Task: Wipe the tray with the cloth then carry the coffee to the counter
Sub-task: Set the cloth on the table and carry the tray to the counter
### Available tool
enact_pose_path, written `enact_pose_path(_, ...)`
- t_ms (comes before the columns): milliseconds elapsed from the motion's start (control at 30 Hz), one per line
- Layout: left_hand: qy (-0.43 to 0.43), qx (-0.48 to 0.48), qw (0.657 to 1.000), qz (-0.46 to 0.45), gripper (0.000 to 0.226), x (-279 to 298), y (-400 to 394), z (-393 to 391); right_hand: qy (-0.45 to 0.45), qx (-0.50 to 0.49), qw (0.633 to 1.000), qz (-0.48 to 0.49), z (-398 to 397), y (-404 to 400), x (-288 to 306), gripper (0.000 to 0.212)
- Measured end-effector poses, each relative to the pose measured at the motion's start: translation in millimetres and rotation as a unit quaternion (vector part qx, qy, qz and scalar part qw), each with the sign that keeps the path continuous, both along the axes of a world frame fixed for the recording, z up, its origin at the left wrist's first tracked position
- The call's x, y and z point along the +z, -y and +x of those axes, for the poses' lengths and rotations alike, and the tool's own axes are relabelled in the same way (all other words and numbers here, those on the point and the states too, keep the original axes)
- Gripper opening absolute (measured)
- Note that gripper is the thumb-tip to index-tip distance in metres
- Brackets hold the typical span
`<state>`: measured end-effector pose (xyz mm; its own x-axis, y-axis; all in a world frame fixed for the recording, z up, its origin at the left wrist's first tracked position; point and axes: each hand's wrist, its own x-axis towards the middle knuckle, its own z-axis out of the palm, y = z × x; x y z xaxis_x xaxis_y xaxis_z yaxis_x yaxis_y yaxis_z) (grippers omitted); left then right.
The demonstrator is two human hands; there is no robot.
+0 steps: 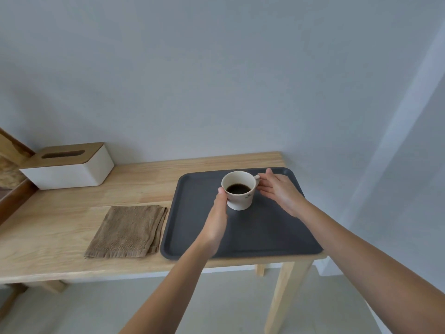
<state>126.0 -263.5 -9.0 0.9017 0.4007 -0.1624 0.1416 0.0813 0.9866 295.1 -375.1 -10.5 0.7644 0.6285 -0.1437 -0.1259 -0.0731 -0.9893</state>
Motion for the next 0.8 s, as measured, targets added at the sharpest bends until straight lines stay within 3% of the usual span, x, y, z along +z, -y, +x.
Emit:
enact_pose_path(300,0.006,0.011,0.999,0.031,0.059,8.6,34.9,-8.3,0.003,0.023,1.0,-0.011,0.1,18.5,5.0,0.051)
enact_pose_path(400,-0.008,0.071,0.993,0.089,0.061,12.0,26.6,-12.2,0.154,-0.027,0.983,-0.093,-4.8,28.7,2.0,0.047)
enact_pose_path(467,-0.023,0.14,0.971,0.191,0.059,10.3,4.4,-15.8,0.3,-0.083,0.932,-0.185,-6.8,42.4,-5.9,0.043)
enact_pose_path(533,-0.079,0.162,0.925,0.333,0.059,1.7,-33.6,-19.3,0.347,-0.099,0.901,-0.241,-4.6,57.4,-17.9,0.046)
enact_pose_path(633,-0.219,0.128,0.849,0.463,0.06,-18.9,-92.2,-24.9,0.33,-0.057,0.88,-0.336,-0.3,75.1,-35.5,0.054)
enact_pose_path(700,-0.263,0.098,0.828,0.485,0.058,-30.6,-114.4,-28.7,0.29,-0.041,0.893,-0.341,-1.9,81.9,-40.7,0.055)
enact_pose_path(800,-0.234,0.058,0.819,0.521,0.053,-42.7,-123.3,-29.2,0.231,-0.04,0.917,-0.322,-9.1,86.8,-36.7,0.055)
